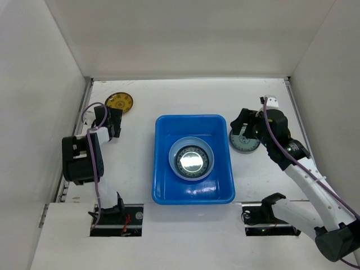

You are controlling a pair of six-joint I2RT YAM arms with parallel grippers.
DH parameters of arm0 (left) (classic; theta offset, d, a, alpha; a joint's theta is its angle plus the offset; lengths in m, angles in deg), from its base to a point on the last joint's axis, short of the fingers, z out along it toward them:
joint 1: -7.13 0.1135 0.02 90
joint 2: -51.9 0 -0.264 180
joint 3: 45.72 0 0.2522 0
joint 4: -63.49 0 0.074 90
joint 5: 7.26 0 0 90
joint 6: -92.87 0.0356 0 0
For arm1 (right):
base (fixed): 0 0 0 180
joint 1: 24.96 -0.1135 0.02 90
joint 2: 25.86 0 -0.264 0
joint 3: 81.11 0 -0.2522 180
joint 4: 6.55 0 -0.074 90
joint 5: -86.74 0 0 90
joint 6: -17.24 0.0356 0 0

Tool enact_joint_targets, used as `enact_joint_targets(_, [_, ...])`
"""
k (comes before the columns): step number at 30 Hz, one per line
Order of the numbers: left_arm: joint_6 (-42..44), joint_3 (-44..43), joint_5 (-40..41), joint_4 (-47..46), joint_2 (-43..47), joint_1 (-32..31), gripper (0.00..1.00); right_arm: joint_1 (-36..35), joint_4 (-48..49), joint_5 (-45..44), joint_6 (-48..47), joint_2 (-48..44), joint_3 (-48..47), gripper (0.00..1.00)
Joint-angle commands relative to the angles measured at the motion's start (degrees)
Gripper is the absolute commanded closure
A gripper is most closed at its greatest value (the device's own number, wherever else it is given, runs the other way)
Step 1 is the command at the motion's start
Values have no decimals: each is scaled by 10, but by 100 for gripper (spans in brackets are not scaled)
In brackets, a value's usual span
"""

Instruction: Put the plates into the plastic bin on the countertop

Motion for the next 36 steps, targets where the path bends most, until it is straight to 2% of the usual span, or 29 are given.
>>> enact_joint_targets(1, [-46,-40,-5,-61,-40,5,17,15,45,5,-2,3,-2,14])
enact_joint_targets(9, [-67,-104,12,-76,-126,7,21,45,48,5,-2,21,-13,14])
enact_joint_targets(15, [-87,-145,11,-69,-179,18,37,58,42,1,4,32,-27,14])
enact_joint_targets(17, [-96,-157,7,-62,-196,22,49,60,39,-1,7,33,-29,14])
enact_joint_targets(21, [-128,-168,2,-54,-221,28,85,65,34,1,16,36,-33,14])
enact_joint_targets(24, [-141,-173,1,-56,-224,28,99,67,24,4,22,38,-35,14])
enact_joint_targets(31, [-106,-221,-5,-53,-175,20,100,71,9,5,16,53,-50,14])
enact_joint_targets(36, [-55,-277,-31,-48,-122,-10,100,77,16,16,2,63,-52,14])
